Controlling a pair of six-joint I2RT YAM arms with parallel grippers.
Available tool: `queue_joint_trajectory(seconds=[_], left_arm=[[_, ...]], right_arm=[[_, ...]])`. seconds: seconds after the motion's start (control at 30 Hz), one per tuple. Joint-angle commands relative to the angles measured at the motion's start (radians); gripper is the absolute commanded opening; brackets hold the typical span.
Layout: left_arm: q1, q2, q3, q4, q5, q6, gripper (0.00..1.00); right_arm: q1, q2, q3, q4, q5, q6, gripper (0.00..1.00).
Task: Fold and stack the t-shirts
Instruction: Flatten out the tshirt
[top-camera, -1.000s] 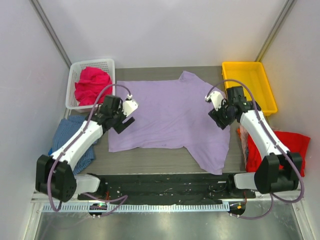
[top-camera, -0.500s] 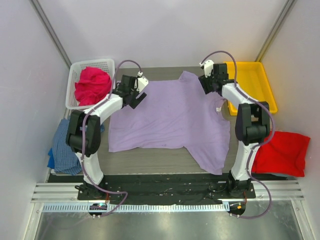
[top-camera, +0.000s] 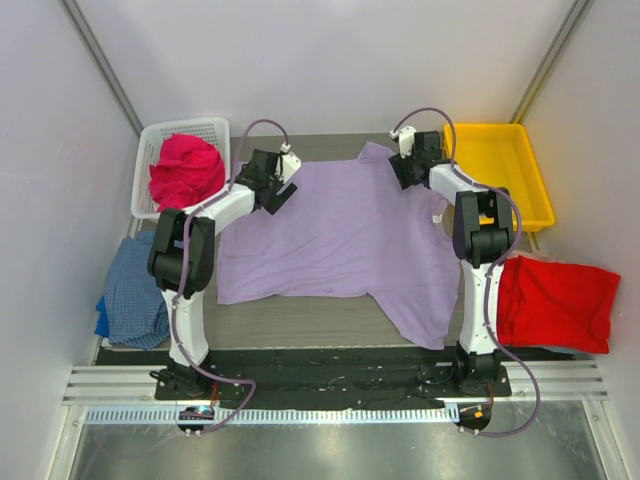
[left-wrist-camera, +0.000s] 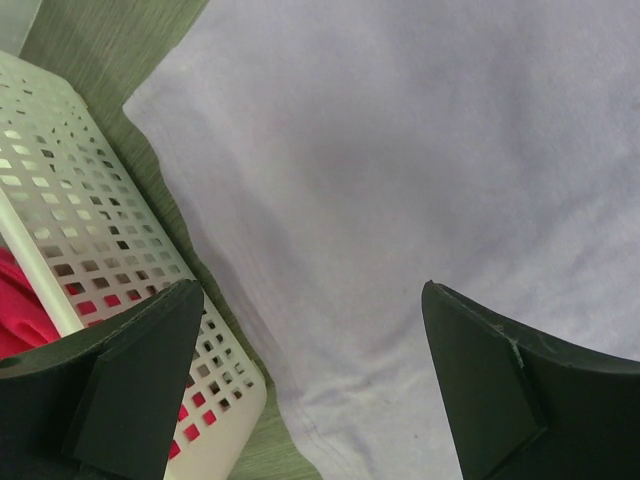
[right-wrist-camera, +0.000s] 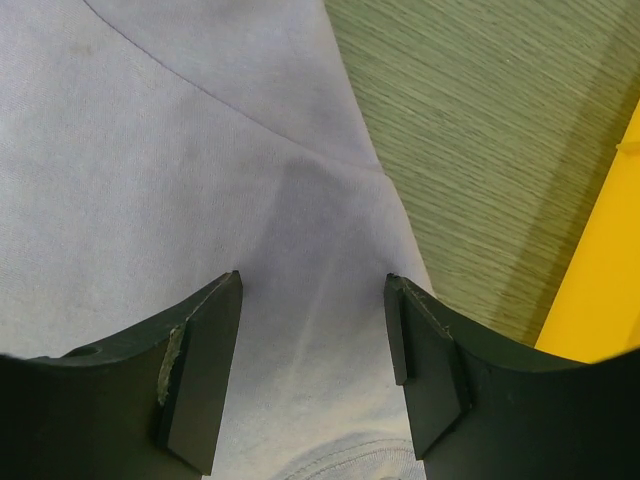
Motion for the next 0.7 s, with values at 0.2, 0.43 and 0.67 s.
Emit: queue_joint_trajectory(seconds=[0.2, 0.43, 0.67], left_arm=[[0.0, 0.099, 0.1, 0.09, -0.058, 0.045, 0.96], [-0.002, 0.168, 0.155, 0.094, -0.103, 0.097, 0.95], [0.0, 0.124, 0.097, 0.101, -0.098, 0.105, 0.95]], right_arm=[[0.006, 0.026, 0.048, 0.072, 0.021, -0.014, 0.66], [0.006, 0.072, 0.073, 0.047, 0.009, -0.019, 0.65], [0.047, 0.001, -0.095, 0.029, -0.037, -0.112, 0.52]])
